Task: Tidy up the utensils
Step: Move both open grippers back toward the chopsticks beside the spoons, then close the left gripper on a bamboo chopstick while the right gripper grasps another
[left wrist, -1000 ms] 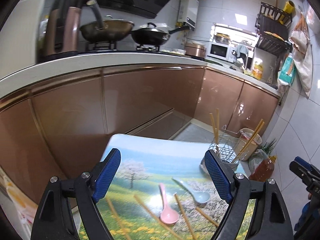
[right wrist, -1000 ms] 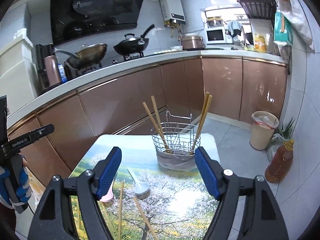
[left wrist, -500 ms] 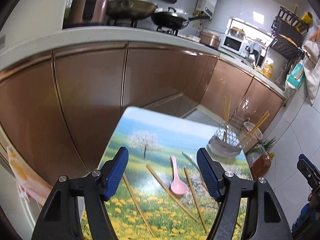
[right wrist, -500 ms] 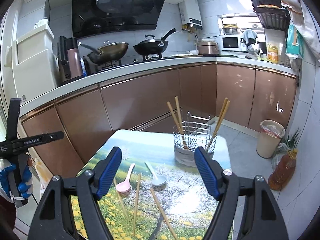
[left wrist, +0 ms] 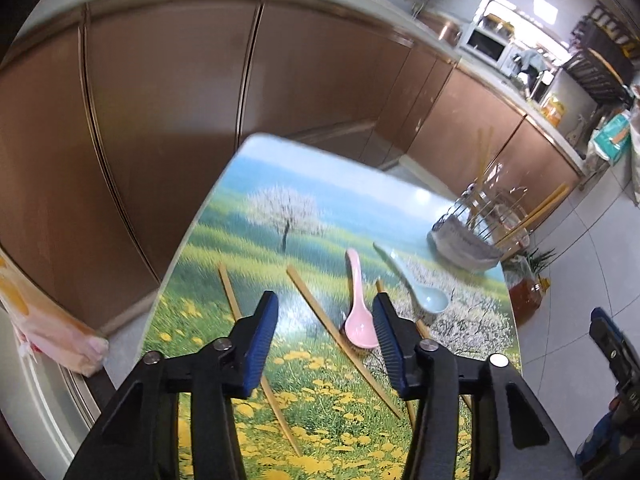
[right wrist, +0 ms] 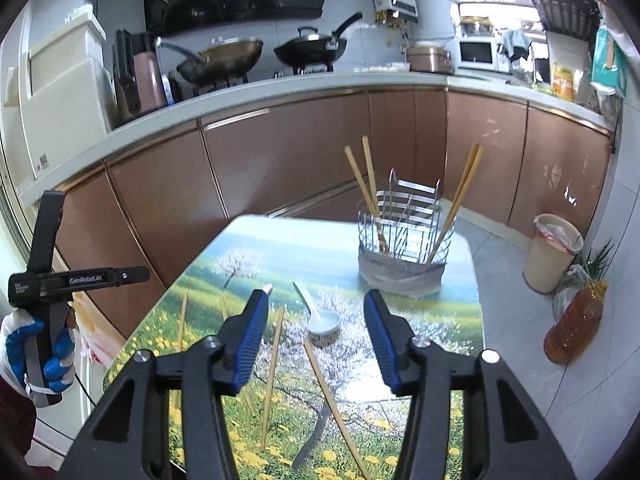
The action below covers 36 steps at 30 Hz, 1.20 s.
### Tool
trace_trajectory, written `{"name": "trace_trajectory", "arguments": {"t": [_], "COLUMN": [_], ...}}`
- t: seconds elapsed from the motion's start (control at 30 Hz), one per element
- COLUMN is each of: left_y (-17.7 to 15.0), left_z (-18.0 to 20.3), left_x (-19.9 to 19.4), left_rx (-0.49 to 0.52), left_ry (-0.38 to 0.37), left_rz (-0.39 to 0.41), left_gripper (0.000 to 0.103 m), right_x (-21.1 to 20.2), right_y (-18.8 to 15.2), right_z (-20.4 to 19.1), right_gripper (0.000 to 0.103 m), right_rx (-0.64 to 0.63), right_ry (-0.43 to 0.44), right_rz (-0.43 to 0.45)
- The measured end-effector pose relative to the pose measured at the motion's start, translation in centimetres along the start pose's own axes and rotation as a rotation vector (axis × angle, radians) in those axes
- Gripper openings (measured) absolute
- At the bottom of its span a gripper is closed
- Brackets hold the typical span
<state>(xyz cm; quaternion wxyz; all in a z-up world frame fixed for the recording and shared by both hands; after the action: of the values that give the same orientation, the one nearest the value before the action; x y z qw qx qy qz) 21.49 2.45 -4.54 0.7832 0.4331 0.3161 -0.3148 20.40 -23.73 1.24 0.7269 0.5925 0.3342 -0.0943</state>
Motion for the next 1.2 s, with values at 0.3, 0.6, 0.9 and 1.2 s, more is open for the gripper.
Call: {"name": "trace_trajectory", "arguments": {"t": [0.3, 0.6, 0.9, 1.2], "left_y": [0.7, 1.9, 1.7, 1.5], "left_z": [-0.8, -1.9, -2.0, -0.9], "left_x": [7.1, 12.3, 16.0, 17.4], "left_rx": [-0.078, -0.151, -0.144, -0.058], "left_ry": [0.058, 0.136, 0.202, 0.240], "left_rz": [-0.213, -0.352, -0.427, -0.441], "left_gripper": [0.043, 0.042, 0.036, 0.030], "right_x": [8.2, 14.9, 19.0, 21.1], "right_y": [-2.7, -4.1, -4.9, -5.4], "right_z": [-0.5, -1.7, -2.3, -2.6], "right_gripper": [0.041, 0.039, 0.035, 0.029], "right_rx": [-0.051, -0.124, -0.181, -0.198], "right_ry": [0.119, 0.215, 0.250, 0.279], "right_rz": [-0.253, -0.444, -0.536, -0.575]}}
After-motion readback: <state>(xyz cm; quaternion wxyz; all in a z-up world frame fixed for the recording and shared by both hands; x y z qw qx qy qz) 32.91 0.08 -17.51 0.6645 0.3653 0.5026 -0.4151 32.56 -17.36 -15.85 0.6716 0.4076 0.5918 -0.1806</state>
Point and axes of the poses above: each gripper's, at about its wrist camera, not at the fingertips, and x roughly the way its jaws point, z to its right, y to its top, the point moved 2 cm from there along x, roughly the way its jaws point, and after that the axes turned 15 degrees about -x, right-handed, at the moved point
